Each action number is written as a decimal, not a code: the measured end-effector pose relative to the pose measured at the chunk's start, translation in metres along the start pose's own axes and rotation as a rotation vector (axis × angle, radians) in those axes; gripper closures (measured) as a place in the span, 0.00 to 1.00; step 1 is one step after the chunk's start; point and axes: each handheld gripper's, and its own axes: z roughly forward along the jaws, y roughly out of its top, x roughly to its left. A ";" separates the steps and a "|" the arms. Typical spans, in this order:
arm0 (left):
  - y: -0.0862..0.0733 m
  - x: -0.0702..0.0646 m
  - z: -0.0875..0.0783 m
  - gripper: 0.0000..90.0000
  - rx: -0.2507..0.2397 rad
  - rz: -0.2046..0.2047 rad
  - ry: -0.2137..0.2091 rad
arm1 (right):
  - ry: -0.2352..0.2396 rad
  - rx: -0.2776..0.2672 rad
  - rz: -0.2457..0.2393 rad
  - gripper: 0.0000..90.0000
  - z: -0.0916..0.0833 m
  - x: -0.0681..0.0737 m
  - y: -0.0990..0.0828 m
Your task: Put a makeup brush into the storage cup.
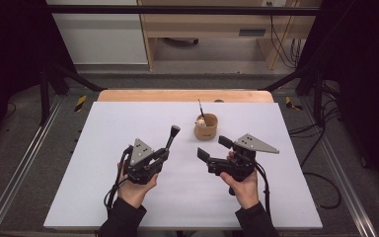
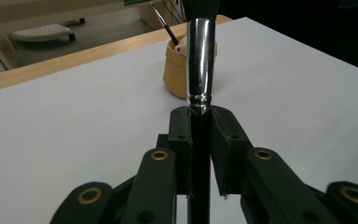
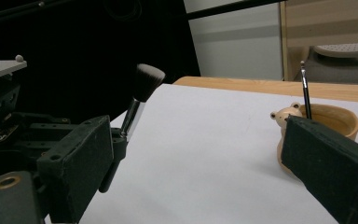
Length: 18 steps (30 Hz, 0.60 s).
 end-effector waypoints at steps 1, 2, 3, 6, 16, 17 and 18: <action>0.000 -0.001 0.001 0.87 -0.003 0.000 0.000 | 0.004 -0.001 0.006 0.11 0.001 0.001 0.000; 0.000 -0.002 0.001 0.87 -0.006 -0.003 -0.003 | 0.007 -0.003 0.008 0.11 0.002 0.001 -0.001; 0.000 -0.004 0.002 0.87 -0.005 0.000 -0.004 | 0.011 0.000 0.011 0.11 0.003 0.002 -0.001; 0.000 -0.008 0.004 0.87 -0.008 0.004 -0.007 | 0.017 0.005 0.018 0.12 0.007 0.004 -0.003; 0.000 -0.022 0.012 0.87 -0.019 0.008 -0.018 | 0.038 0.026 0.048 0.17 0.022 0.011 -0.009; 0.000 -0.023 0.013 0.87 -0.019 0.005 -0.022 | 0.040 0.027 0.057 0.18 0.022 0.012 -0.009; 0.000 -0.025 0.013 0.87 -0.019 0.005 -0.024 | 0.041 0.029 0.060 0.19 0.023 0.011 -0.010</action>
